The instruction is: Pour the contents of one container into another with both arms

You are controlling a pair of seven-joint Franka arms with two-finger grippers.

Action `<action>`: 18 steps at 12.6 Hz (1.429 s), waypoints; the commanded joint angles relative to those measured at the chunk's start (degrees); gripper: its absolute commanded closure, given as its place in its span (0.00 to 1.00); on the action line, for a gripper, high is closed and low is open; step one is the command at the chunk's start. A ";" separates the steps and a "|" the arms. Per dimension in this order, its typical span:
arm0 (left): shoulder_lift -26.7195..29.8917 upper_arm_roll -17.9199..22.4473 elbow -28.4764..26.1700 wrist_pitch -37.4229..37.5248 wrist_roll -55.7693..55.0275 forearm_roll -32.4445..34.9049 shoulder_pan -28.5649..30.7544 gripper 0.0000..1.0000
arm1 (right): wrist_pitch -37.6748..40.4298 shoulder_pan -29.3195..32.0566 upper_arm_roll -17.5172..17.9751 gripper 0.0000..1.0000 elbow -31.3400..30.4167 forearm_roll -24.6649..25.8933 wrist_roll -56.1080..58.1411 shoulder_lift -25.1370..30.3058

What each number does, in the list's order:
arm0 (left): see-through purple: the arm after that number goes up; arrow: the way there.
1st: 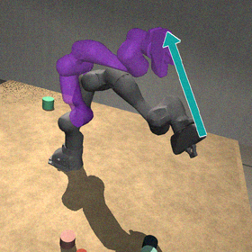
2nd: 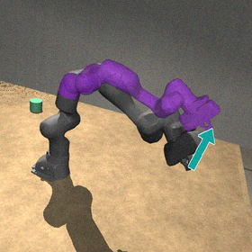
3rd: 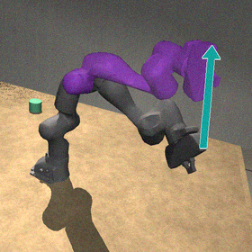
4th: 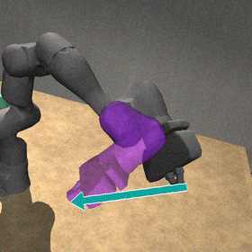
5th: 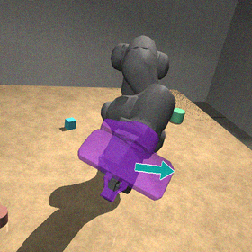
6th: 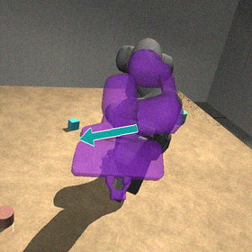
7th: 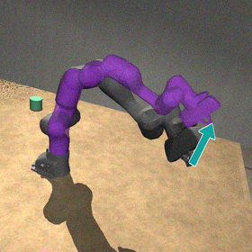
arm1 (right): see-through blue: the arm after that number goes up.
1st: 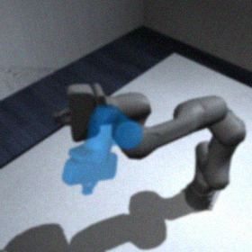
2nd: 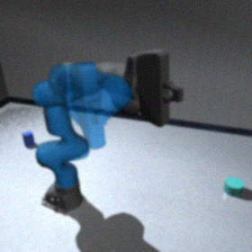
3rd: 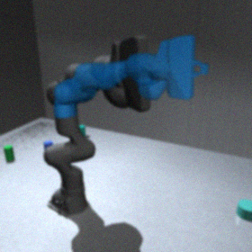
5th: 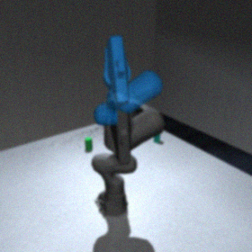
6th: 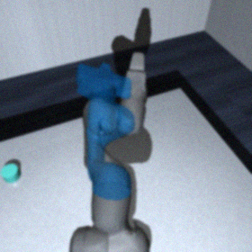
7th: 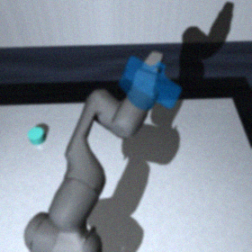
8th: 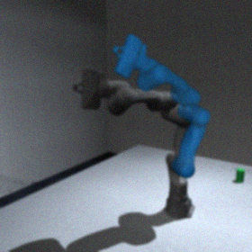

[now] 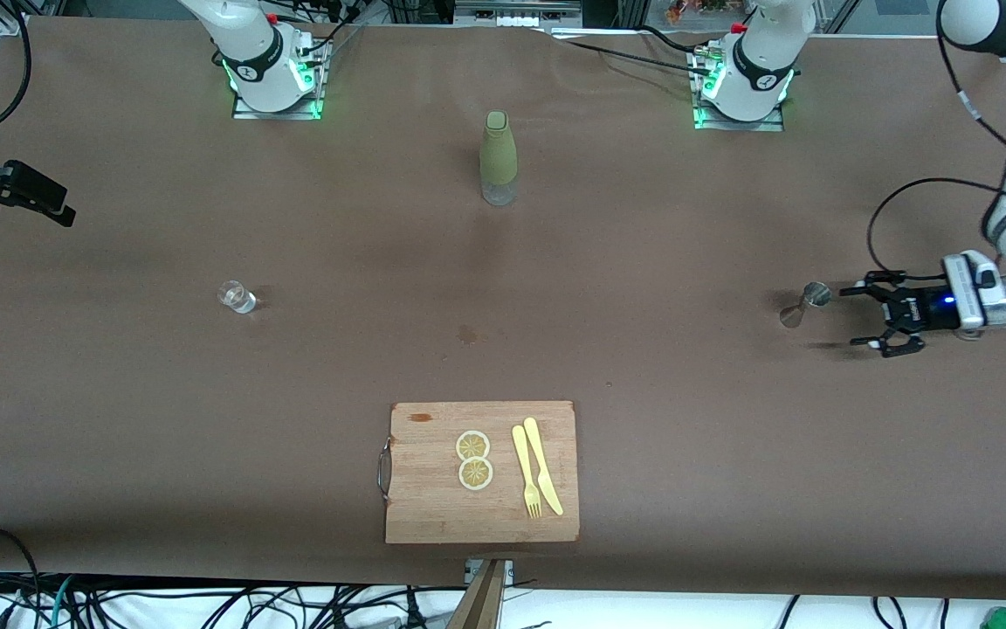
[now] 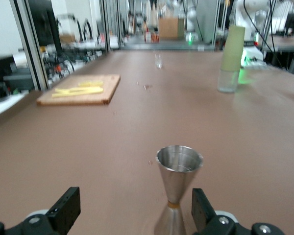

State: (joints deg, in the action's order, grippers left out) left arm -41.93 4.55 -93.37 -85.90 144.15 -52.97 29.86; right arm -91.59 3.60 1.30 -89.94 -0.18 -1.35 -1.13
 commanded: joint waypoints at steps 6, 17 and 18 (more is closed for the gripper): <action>17.65 -1.21 -1.12 -8.05 -30.45 16.48 -0.50 0.00 | -0.08 -2.37 -1.74 0.00 -0.68 2.12 -0.75 0.07; 45.32 -7.18 -13.06 -9.90 -103.72 34.14 -12.87 0.00 | -0.17 -2.28 -1.74 0.00 -0.33 2.20 0.83 -0.45; 47.79 -8.66 -13.77 -9.64 -112.68 35.91 -14.99 0.00 | -0.08 -2.19 -1.74 0.00 -0.24 2.20 0.83 -0.45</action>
State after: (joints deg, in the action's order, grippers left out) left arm -1.56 -3.15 -101.58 -94.45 46.52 -21.01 18.86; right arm -91.60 1.92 -0.03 -90.21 1.08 -1.15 -1.83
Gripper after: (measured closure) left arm 0.000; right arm 0.000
